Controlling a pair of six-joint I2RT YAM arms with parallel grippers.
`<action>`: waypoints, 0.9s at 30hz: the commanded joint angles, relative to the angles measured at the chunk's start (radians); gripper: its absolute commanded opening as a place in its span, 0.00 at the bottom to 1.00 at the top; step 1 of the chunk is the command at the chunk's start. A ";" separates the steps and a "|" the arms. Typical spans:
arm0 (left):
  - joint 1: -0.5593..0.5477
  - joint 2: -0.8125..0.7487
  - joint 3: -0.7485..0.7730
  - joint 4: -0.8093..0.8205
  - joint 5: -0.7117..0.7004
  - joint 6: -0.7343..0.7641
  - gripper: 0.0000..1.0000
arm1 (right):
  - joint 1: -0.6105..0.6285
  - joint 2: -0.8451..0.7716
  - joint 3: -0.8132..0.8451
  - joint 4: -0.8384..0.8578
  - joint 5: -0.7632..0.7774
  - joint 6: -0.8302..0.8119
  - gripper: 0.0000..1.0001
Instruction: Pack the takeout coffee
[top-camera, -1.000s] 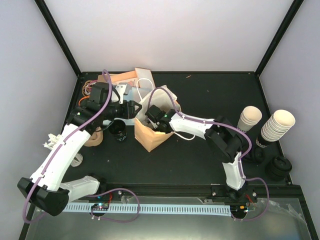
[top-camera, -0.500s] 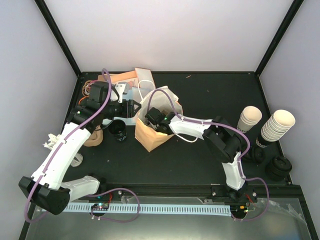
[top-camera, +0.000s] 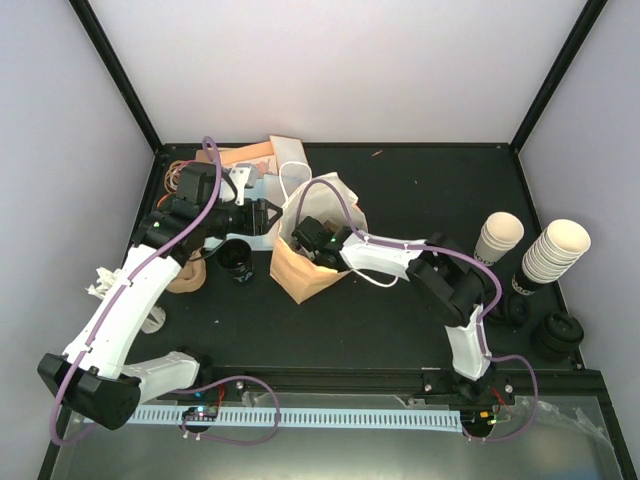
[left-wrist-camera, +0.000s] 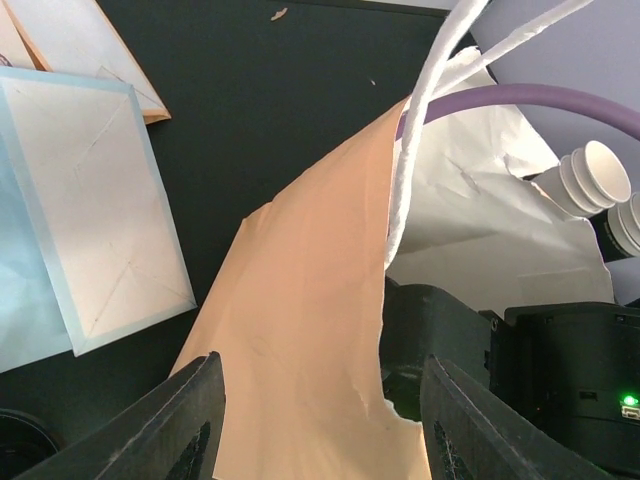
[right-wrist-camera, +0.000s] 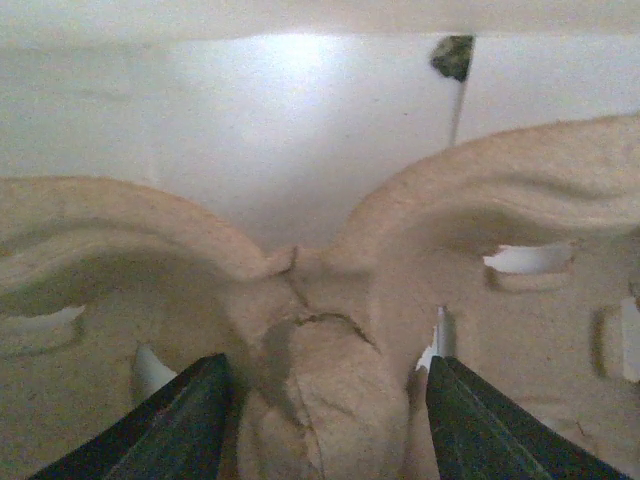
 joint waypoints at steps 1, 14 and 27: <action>0.009 0.005 0.047 0.025 0.030 0.015 0.56 | -0.004 0.010 -0.031 -0.077 0.044 0.000 0.62; 0.011 -0.011 0.044 0.017 0.044 0.014 0.57 | -0.002 -0.086 0.069 -0.239 0.061 -0.008 1.00; 0.011 -0.017 0.035 0.021 0.095 0.000 0.57 | 0.000 -0.162 0.071 -0.301 0.064 -0.002 0.80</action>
